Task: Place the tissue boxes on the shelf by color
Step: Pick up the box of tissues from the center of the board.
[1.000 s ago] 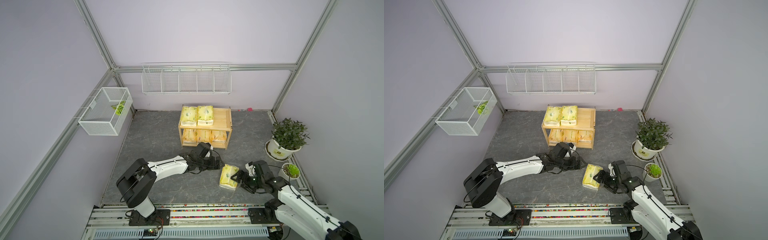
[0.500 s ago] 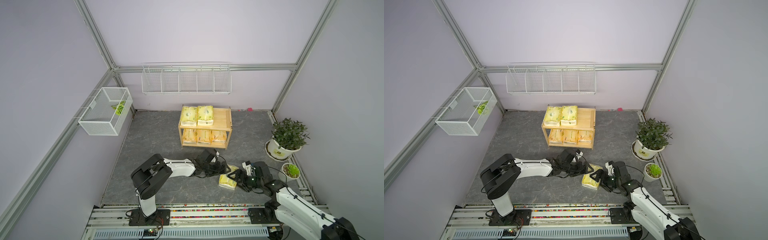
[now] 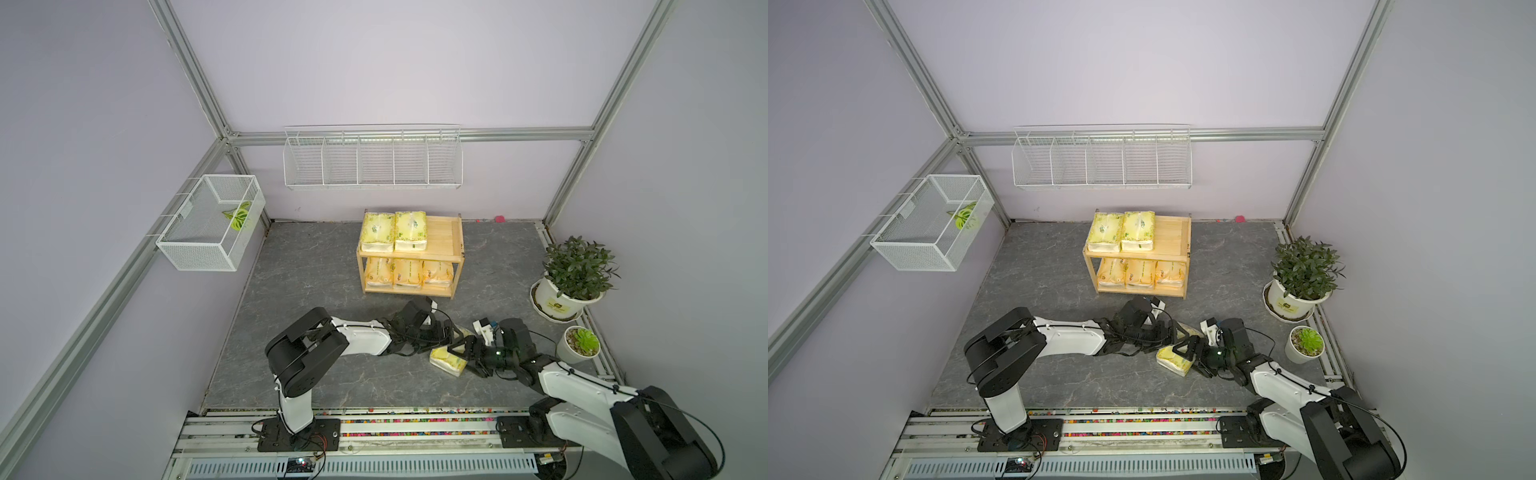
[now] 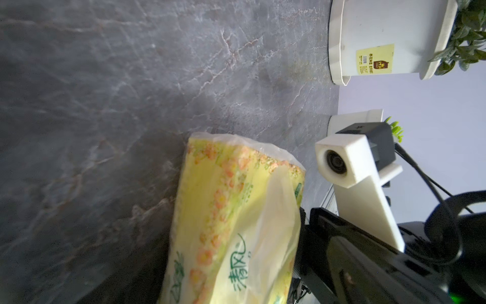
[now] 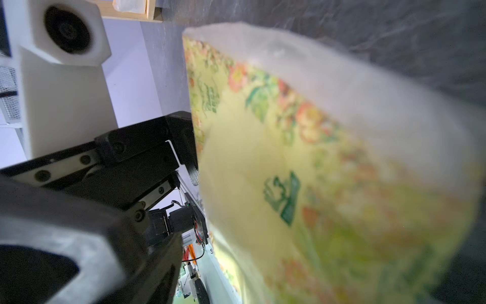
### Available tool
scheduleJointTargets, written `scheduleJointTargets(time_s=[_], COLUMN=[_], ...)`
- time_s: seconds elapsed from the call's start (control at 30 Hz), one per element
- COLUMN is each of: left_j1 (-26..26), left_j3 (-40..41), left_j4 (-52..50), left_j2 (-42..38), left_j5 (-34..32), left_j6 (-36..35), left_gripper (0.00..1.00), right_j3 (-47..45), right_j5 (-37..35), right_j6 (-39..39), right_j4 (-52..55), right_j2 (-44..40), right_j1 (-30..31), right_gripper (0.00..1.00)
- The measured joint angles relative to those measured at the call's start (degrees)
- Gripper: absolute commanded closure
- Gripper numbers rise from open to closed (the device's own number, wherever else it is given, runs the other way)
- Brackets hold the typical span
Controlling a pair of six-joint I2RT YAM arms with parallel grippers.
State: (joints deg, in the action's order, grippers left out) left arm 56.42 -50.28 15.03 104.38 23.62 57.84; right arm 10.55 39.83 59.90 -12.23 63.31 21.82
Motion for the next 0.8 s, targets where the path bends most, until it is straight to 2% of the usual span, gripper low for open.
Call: scheduleJointTargets(time_s=[0.13,0.37,0.57,0.8], left_j1=[0.5,0.2,-2.7,-8.4], left_j3=[0.0,-0.9,-4.9,-15.5], left_j4=[0.0,-3.7,-14.6,-29.1], left_j2=[0.0,-0.8,-5.9,-18.8], left_j5=[0.0,-0.6,-4.9,-13.4], left_j6=[0.0,-0.7,-4.3,-10.8], left_gripper=[0.0,0.0,0.0,0.0], right_j3=[-0.5,-0.7,-0.4,3.7], right_j5=[-1.5,-3.1,-3.6,-3.7], right_j6=[0.4,0.8,1.2,2.1], right_j4=[1.1,4.2,7.2,13.9], right_j2=[-0.6,-5.9,-10.3,-16.4], right_j1=[0.0,-0.3,-0.7,-0.9], right_gripper=[0.46,0.64,0.7,0.72])
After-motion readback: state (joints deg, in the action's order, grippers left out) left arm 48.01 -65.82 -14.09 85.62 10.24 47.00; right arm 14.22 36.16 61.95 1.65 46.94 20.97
